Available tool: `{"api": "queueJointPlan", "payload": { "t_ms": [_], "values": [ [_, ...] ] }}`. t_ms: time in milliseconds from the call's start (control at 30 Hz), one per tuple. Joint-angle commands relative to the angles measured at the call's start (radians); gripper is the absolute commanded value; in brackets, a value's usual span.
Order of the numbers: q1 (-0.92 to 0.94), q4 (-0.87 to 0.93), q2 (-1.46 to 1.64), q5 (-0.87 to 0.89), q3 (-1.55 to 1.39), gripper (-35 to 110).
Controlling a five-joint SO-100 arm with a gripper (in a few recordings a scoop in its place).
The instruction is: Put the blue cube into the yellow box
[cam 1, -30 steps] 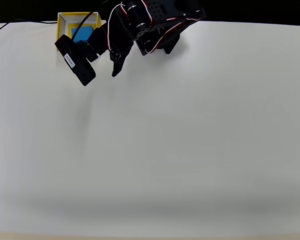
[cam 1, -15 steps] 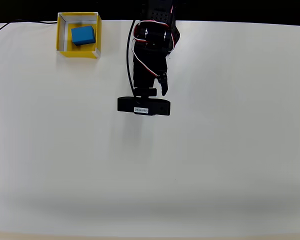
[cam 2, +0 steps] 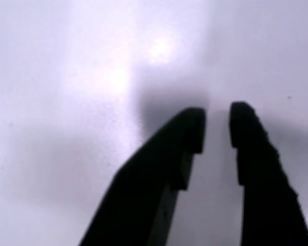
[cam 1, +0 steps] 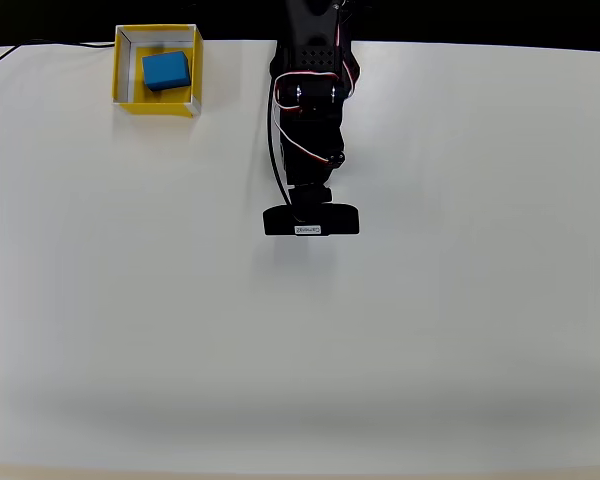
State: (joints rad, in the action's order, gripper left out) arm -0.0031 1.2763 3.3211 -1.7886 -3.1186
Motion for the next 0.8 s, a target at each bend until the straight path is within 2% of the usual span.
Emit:
{"api": "queueJointPlan", "payload": {
  "t_ms": [0,300,767],
  "values": [
    [0.012,0.063,0.023,0.028,-0.026,0],
    [0.04,0.08,0.021,0.207,-0.026,0],
    [0.032,0.078,0.018,0.209,-0.026,0]
  ]
}}
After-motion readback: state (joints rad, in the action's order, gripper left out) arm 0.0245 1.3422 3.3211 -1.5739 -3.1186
